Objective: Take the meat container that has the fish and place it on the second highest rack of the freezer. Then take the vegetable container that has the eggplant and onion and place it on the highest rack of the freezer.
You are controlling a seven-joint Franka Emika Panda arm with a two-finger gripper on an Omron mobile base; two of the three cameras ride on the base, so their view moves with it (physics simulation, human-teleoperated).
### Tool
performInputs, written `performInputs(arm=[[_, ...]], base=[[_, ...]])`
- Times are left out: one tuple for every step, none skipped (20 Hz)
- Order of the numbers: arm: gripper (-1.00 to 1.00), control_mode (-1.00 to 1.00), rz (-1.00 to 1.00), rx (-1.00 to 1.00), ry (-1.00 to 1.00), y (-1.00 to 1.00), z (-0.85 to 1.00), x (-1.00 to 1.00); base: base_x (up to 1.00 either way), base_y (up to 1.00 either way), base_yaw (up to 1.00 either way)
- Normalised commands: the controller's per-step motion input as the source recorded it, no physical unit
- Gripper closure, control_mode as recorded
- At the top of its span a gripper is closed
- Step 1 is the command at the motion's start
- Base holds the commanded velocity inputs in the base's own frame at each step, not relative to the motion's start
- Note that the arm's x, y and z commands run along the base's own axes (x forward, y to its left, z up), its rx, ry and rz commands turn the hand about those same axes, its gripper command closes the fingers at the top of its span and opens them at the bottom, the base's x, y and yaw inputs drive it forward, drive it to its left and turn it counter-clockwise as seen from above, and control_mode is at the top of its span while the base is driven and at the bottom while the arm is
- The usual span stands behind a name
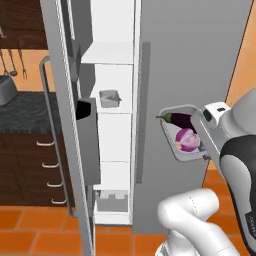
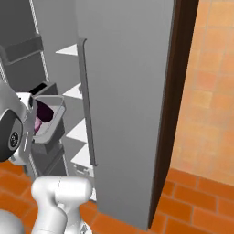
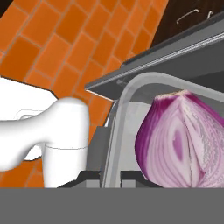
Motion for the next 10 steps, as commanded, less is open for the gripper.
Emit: performInputs(arm=[[1.00,1.00,0.00,0.00,0.00,0.00,0.00,0.00],[1.00,1.00,0.00,0.00,0.00,0.00,0.00,0.00],[1.00,1.00,0.00,0.00,0.00,0.00,0.00,0.00],[1.00,1.00,0.00,0.00,0.00,0.00,0.00,0.00],[1.00,1.00,0.00,0.00,0.00,0.00,0.00,0.00],[1.00,1.00,0.00,0.00,0.00,0.00,0.00,0.00],[1.00,1.00,0.00,0.00,0.00,0.00,0.00,0.00],[1.00,1.00,0.00,0.00,0.00,0.00,0.00,0.00],[1.00,1.00,0.00,0.00,0.00,0.00,0.00,0.00],[1.00,1.00,0.00,0.00,0.00,0.00,0.00,0.00]], base=[[0.34,0.24,0.19],[0.32,0.24,0.19],[0.27,0.32,0.19],[0.34,0.34,0.19],[0.36,0.36,0.18],[0.34,0.31,0.18],[0.41,0.23,0.17],[0.39,0.19,0.16],[0.51,0.08,0.14],[0.56,0.10,0.14]])
